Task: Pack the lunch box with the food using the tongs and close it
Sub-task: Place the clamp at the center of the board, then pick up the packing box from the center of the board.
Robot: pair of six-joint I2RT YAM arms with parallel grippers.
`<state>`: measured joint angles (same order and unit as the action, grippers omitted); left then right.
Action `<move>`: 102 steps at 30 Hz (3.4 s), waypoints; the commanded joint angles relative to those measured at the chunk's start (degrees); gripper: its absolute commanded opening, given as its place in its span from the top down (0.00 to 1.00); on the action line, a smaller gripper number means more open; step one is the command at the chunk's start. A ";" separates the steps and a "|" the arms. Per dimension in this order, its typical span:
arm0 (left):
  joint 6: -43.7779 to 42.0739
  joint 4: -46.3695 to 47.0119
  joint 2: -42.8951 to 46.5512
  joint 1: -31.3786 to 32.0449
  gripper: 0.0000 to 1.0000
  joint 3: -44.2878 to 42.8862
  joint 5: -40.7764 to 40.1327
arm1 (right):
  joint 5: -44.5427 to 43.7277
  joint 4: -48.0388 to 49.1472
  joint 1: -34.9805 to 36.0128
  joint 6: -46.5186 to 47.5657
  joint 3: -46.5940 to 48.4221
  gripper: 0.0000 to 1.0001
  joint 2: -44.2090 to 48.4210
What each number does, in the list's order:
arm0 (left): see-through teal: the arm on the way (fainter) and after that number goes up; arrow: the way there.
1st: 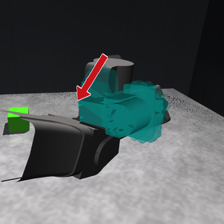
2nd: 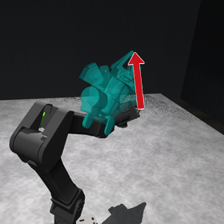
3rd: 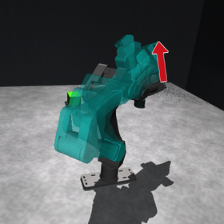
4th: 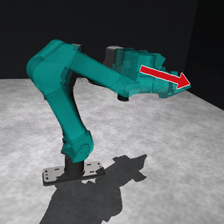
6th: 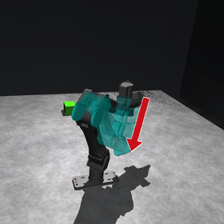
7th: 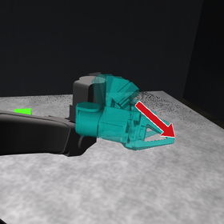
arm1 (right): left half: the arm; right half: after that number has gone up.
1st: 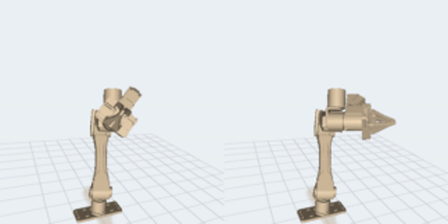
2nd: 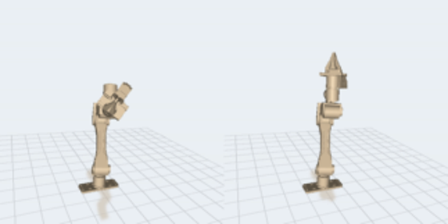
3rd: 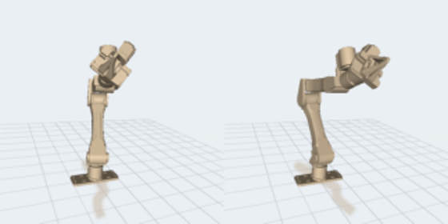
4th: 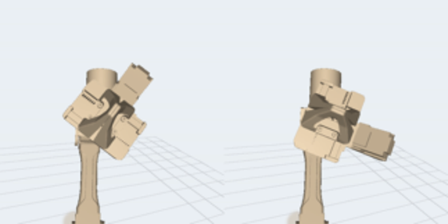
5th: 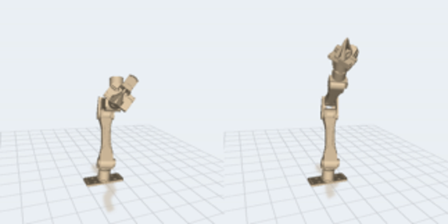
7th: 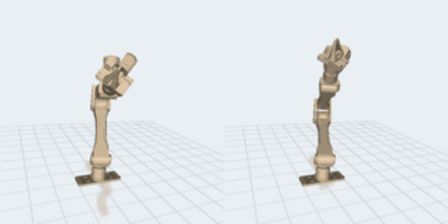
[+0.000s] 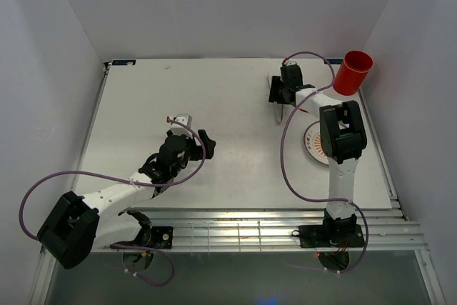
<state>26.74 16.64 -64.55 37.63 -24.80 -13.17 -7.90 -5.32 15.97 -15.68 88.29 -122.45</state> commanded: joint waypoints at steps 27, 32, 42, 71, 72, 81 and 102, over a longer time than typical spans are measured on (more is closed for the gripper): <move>-0.73 0.67 -0.31 0.17 0.03 -0.34 -1.07 | -4.05 -7.15 -4.44 0.13 8.64 0.15 4.68; -0.73 0.67 0.83 0.08 0.03 -0.17 -0.72 | -5.46 -13.91 -8.93 -8.55 10.58 0.26 5.03; -0.46 0.67 1.80 0.08 0.03 0.10 0.07 | -14.94 -21.47 -10.25 -24.46 14.18 0.55 3.98; -0.37 0.67 0.48 0.08 0.03 -0.34 0.43 | -15.04 -28.35 -12.01 -31.34 20.87 0.53 -6.66; -0.37 0.67 0.31 0.08 0.03 -0.43 0.42 | -15.04 -27.90 -12.01 -30.90 20.78 0.53 -6.66; -0.37 0.67 -0.40 0.17 0.03 -0.78 0.60 | -13.72 -23.95 -12.36 -24.84 19.64 0.55 -5.25; -0.46 0.67 -0.57 0.08 0.03 -0.60 0.69 | -6.70 -23.33 -13.76 -16.50 20.43 0.54 -4.82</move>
<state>26.39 16.71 -65.54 37.63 -24.80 -12.84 -17.15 -30.59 3.33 -36.93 106.83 -128.79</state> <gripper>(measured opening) 0.970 0.450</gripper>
